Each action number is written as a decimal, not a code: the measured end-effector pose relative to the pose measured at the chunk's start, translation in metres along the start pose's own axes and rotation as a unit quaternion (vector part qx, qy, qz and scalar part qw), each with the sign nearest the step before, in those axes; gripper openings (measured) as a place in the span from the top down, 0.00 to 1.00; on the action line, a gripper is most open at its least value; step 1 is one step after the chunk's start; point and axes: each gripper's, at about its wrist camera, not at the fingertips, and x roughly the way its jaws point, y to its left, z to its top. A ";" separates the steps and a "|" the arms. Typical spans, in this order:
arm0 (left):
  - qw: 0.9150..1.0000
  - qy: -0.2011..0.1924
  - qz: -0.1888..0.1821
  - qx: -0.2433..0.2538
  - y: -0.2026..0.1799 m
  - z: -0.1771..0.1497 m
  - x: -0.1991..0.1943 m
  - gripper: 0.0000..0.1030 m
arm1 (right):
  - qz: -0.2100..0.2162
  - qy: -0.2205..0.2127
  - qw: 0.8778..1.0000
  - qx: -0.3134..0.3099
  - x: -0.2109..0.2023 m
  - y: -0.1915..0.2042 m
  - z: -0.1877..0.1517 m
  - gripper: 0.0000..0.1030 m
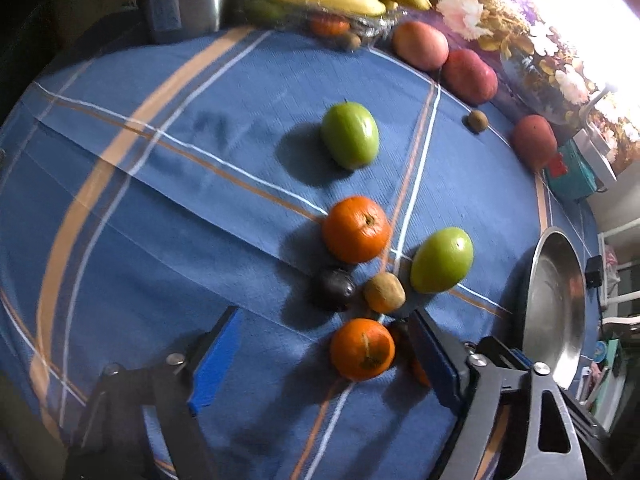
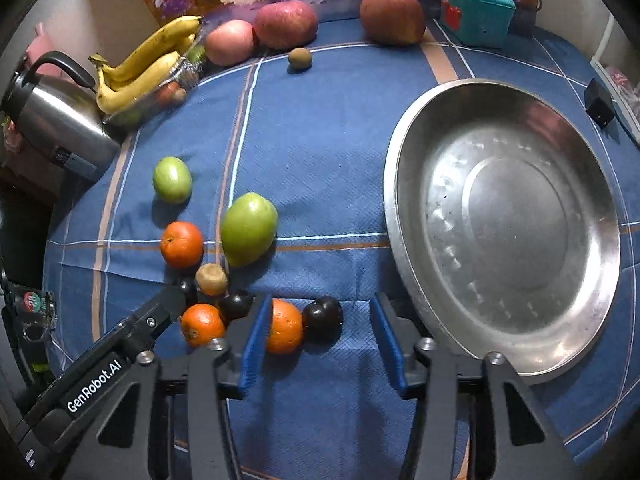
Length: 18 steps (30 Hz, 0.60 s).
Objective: Organize fruits
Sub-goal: 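Move the right gripper toward a dark plum while the left gripper approaches a tangerine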
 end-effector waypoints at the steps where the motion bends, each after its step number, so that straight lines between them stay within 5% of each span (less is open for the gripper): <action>1: 1.000 0.004 -0.004 0.000 -0.001 -0.001 0.002 0.23 | -0.004 0.002 1.000 -0.001 0.002 0.001 0.000 0.54; 11: 0.999 0.025 -0.033 -0.003 -0.009 -0.004 0.012 0.48 | 0.005 0.023 1.000 0.013 0.021 0.001 0.002 0.70; 18: 0.999 0.023 -0.039 -0.003 -0.011 -0.007 0.008 0.63 | 0.018 0.032 0.999 0.033 0.023 -0.007 0.001 0.70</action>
